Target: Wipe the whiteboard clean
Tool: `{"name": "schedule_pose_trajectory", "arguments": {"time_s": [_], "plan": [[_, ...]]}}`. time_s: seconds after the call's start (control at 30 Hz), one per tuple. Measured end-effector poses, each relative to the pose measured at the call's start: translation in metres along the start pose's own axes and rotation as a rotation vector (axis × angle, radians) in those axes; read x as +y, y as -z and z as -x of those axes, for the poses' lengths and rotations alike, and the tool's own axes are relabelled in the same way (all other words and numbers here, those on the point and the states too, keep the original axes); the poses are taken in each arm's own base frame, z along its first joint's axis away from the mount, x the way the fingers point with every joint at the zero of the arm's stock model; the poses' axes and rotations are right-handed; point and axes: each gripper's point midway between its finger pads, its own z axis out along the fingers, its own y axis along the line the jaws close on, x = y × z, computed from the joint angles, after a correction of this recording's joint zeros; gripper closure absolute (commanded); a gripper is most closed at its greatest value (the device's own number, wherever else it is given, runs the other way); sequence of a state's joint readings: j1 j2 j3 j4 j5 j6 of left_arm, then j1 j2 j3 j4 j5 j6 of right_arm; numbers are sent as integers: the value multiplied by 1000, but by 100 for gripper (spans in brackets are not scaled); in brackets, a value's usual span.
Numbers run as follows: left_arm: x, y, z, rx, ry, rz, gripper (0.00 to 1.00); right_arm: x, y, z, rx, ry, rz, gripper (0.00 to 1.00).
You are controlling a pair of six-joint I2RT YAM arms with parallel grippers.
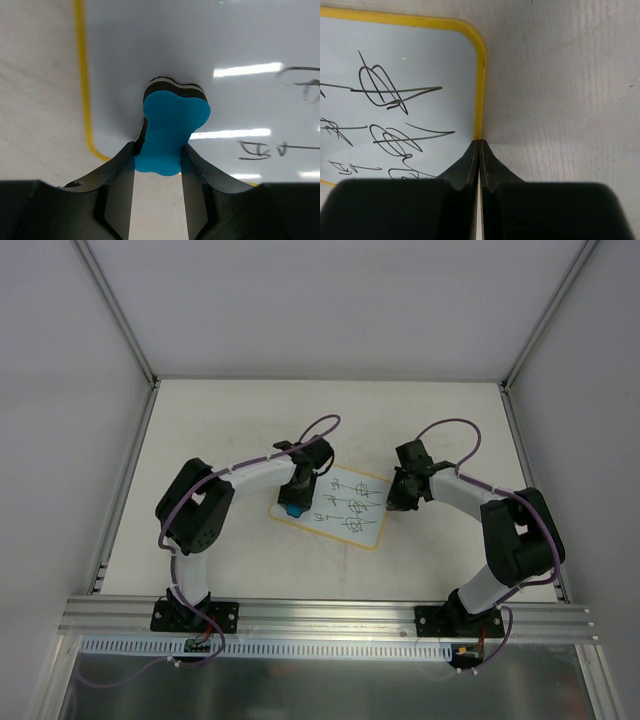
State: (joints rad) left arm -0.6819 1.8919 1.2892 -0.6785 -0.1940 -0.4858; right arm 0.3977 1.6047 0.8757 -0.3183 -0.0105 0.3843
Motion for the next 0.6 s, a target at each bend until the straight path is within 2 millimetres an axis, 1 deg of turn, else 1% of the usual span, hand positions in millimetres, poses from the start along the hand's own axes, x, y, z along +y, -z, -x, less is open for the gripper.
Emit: {"name": "schedule_pose_trajectory", "arguments": {"time_s": [0.1,0.23,0.33,0.43,0.47,0.5,0.53,0.6], "plan": [[-35,3,-2,-11,-82,-43,100,-1,0,0,-2,2,-4,100],[-72,7,-8,-11,-164,-96,100,-3,1,1,-8,4,-16,100],[-90,10,-14,-4,-209,-123,100,-7,1,3,-17,6,-31,100],[-97,12,-20,10,-226,-142,100,-9,2,4,-23,8,-41,100],[-98,13,-21,12,-226,-146,97,-9,2,4,-24,8,-42,100],[-98,13,-21,13,-225,-148,84,-10,2,4,-24,9,-43,100],[-98,14,-21,12,-223,-149,77,-10,2,4,-24,11,-43,100],[-98,15,-20,8,-218,-153,68,-10,2,4,-25,16,-43,98]]}}
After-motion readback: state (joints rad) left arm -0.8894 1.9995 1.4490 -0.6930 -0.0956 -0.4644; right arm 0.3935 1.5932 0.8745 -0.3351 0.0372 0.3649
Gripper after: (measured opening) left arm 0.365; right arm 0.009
